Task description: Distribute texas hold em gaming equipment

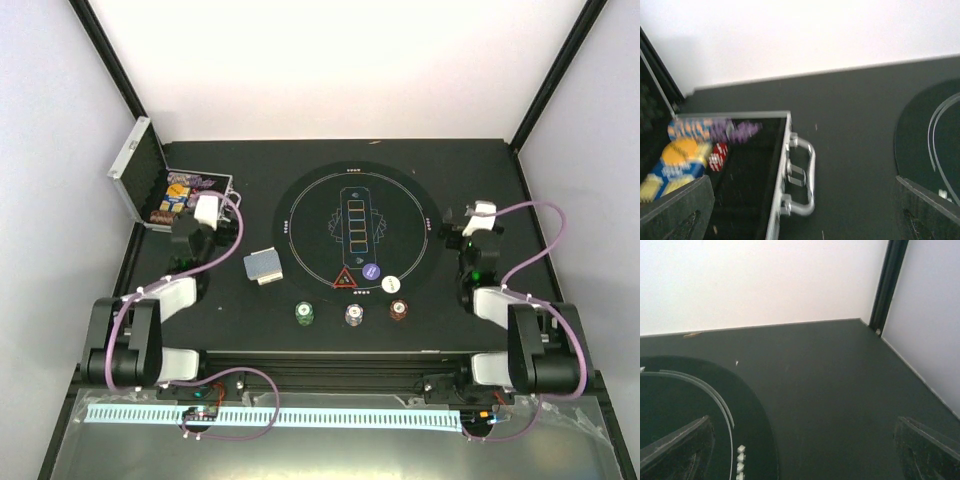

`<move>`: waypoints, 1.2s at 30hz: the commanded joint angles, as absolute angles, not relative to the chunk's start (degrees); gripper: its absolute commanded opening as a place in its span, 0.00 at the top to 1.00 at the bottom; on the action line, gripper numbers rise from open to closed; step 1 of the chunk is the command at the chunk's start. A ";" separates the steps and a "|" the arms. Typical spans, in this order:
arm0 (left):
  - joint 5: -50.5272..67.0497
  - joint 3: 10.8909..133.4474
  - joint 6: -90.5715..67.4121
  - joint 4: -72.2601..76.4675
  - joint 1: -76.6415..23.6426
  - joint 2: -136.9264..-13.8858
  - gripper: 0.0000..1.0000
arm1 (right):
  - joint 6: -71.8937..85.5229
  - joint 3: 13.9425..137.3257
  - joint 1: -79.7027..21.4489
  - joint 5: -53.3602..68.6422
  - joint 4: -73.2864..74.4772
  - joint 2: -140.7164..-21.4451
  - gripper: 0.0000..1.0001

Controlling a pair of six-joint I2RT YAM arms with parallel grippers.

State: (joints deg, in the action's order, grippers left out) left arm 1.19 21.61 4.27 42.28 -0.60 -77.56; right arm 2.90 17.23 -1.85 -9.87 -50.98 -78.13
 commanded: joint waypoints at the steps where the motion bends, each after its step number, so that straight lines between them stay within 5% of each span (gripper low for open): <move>1: 4.29 33.87 6.35 18.84 0.12 -69.95 0.01 | 8.28 29.23 -1.57 -15.53 -27.30 -71.14 0.00; 8: 17.27 49.39 10.66 -15.64 1.65 -59.16 0.01 | 32.09 39.04 -1.56 -11.76 -4.68 -60.54 0.00; 12: 18.73 55.39 15.50 -29.54 1.70 -56.12 0.01 | 29.99 38.62 -2.80 10.60 -3.57 -57.07 0.00; 15: 19.26 58.51 20.08 -38.79 1.94 -56.08 0.01 | 25.28 43.81 -10.33 9.24 8.01 -59.14 0.00; 20: 21.23 59.84 21.70 -42.96 3.00 -58.36 0.01 | 20.63 47.17 -26.92 0.76 16.98 -63.10 0.01; 27: 23.71 61.39 21.47 -43.73 3.15 -62.95 0.01 | 20.88 50.88 -47.43 -10.09 26.08 -76.45 0.16; 36: 24.69 63.48 21.18 -43.77 3.12 -67.13 0.01 | 24.17 53.29 -50.97 -6.88 29.26 -88.34 0.33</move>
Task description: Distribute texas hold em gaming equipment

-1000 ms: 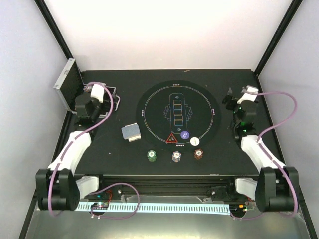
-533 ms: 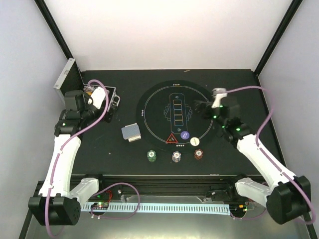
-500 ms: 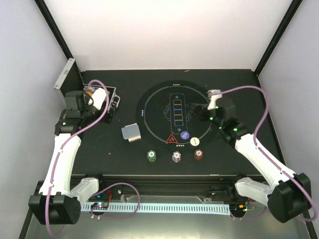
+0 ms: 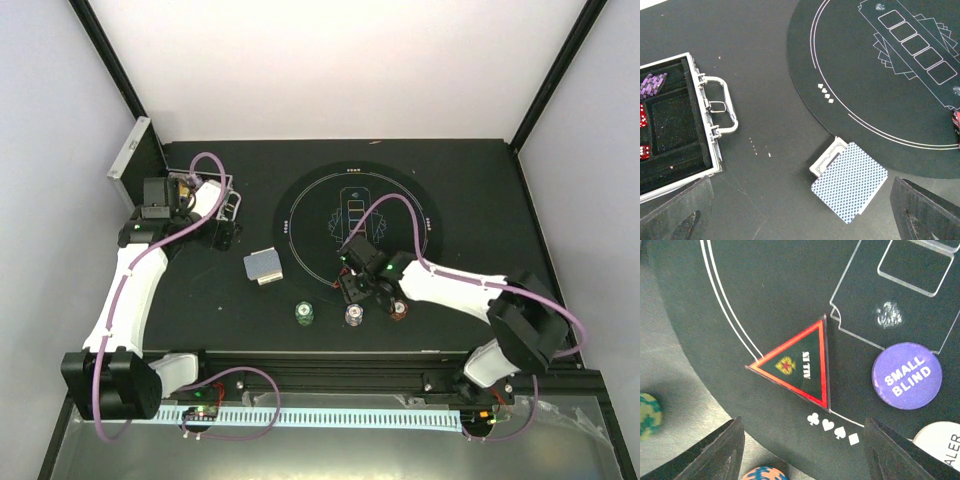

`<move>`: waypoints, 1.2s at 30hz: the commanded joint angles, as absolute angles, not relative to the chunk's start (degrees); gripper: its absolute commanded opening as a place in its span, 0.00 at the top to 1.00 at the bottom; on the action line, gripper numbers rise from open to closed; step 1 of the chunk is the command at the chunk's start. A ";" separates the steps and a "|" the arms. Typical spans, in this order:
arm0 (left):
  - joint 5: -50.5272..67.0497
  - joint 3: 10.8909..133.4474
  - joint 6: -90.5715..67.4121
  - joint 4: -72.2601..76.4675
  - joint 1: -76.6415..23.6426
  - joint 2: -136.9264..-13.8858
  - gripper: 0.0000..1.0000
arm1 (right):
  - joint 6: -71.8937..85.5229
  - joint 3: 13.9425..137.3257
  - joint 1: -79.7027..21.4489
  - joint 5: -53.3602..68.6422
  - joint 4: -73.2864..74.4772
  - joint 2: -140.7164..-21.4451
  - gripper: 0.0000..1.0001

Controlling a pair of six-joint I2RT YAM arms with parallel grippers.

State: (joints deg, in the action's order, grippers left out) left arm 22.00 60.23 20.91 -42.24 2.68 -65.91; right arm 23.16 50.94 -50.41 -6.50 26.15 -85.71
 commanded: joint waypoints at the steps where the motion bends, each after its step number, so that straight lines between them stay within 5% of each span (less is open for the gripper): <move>1: 25.25 63.92 20.97 -43.91 3.10 -67.48 0.01 | 23.88 53.57 -50.98 -6.99 29.54 -89.29 0.33; 8: 25.94 65.91 20.58 -44.65 3.16 -68.29 0.01 | 21.79 56.61 -50.94 -7.07 30.34 -95.45 0.44; 36: 27.14 69.22 19.60 -44.99 3.20 -68.61 0.01 | 17.57 62.28 -48.32 -6.25 31.29 -105.66 0.60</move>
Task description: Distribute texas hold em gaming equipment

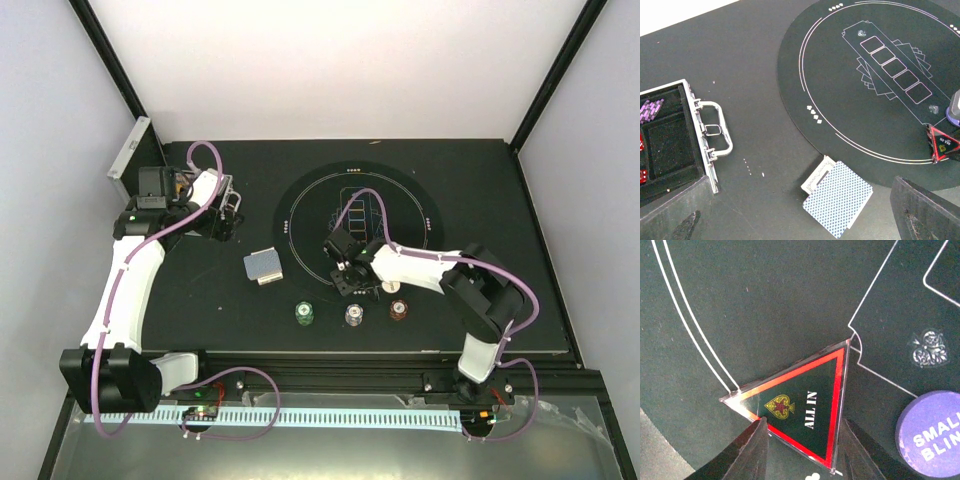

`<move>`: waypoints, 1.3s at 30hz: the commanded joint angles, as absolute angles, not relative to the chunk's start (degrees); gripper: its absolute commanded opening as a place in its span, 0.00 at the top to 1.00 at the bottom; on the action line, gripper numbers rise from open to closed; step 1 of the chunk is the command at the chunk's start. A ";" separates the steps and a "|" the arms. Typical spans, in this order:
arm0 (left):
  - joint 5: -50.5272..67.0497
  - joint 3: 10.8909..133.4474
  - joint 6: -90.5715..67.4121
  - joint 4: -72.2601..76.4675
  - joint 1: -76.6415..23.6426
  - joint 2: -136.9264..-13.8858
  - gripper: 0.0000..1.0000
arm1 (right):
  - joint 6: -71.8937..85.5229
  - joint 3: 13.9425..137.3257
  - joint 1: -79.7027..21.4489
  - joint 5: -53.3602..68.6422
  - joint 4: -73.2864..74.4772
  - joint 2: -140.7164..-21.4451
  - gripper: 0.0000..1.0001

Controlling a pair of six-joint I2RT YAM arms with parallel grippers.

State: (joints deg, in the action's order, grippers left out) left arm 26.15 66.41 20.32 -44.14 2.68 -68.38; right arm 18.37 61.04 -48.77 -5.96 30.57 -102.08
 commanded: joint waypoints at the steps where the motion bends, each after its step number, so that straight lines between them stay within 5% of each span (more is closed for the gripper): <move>1: 27.06 69.54 19.60 -45.08 3.23 -68.56 0.01 | 17.43 62.91 -48.28 -6.16 31.34 -106.17 0.60; 11: 27.24 71.63 19.42 -45.76 3.39 -69.03 0.01 | 17.42 69.55 -48.28 -5.27 32.95 -109.83 0.62; 16: 27.78 72.54 19.40 -46.66 3.42 -69.64 0.01 | 18.03 67.76 -48.34 -4.34 32.59 -106.19 0.46; 21: 28.75 72.77 20.02 -47.71 3.75 -69.44 0.01 | 17.87 64.35 -48.34 -3.80 31.69 -103.63 0.43; 39: 29.34 72.47 19.99 -48.75 4.42 -68.61 0.01 | 13.51 79.61 -46.97 -6.87 33.47 -116.98 0.71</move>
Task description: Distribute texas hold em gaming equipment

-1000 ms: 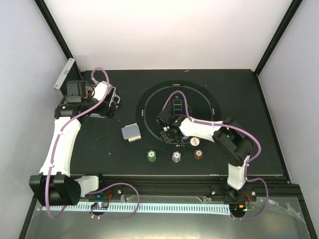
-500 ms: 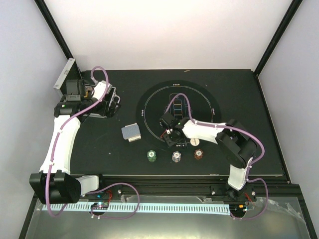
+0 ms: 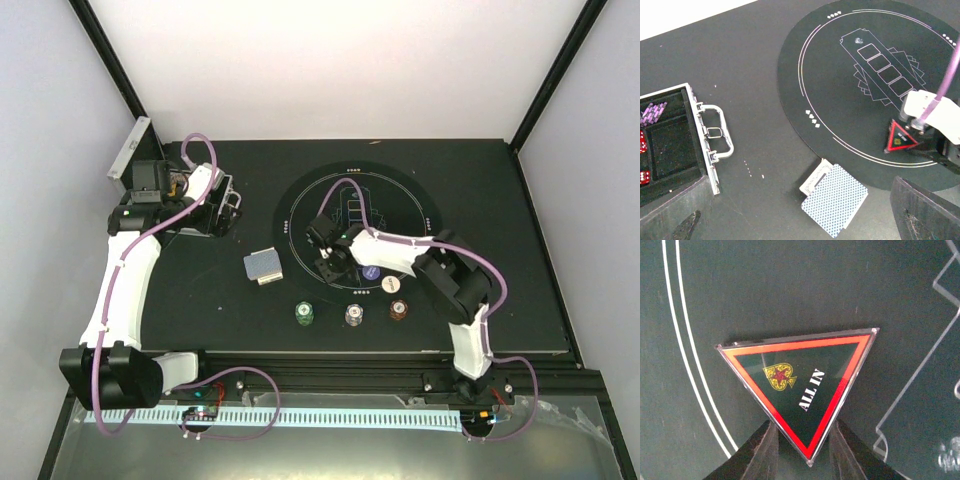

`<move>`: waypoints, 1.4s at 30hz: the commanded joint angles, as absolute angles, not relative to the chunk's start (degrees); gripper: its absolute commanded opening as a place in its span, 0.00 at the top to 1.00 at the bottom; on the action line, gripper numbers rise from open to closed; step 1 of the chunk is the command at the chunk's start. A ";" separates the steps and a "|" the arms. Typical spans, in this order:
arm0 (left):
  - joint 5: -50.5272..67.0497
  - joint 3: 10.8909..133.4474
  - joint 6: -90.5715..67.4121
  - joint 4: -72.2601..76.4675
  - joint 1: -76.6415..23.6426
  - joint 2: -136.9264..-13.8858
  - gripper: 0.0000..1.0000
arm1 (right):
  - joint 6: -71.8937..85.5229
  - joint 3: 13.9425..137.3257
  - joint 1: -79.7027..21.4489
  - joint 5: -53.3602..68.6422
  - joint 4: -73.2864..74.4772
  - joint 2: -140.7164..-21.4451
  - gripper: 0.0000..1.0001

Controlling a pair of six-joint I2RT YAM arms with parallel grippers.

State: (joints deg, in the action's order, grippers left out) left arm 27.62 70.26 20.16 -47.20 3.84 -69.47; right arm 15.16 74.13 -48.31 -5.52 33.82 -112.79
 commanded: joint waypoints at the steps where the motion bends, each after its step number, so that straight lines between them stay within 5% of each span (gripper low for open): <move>1: 29.55 72.32 20.03 -48.70 4.45 -68.58 0.01 | 13.21 81.55 -46.68 -6.93 33.91 -118.39 0.72; 20: 31.87 72.68 20.83 -50.85 5.56 -69.25 0.01 | 9.16 123.54 -44.39 -4.71 47.53 -142.51 0.70; 27: 32.36 72.77 20.75 -50.77 5.77 -69.80 0.01 | 13.67 104.44 -42.89 -6.82 43.43 -125.20 0.42; 35: 35.23 72.65 19.55 -48.93 5.76 -70.55 0.01 | 20.49 71.65 -41.28 -9.11 38.42 -102.29 0.37; 42: 35.68 73.98 19.49 -48.44 5.77 -70.61 0.01 | 21.59 60.44 -41.14 -8.43 37.35 -96.98 0.36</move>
State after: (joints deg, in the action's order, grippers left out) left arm 33.69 70.48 19.90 -49.28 5.30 -70.59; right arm 19.73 63.11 -41.17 -8.03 38.89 -98.28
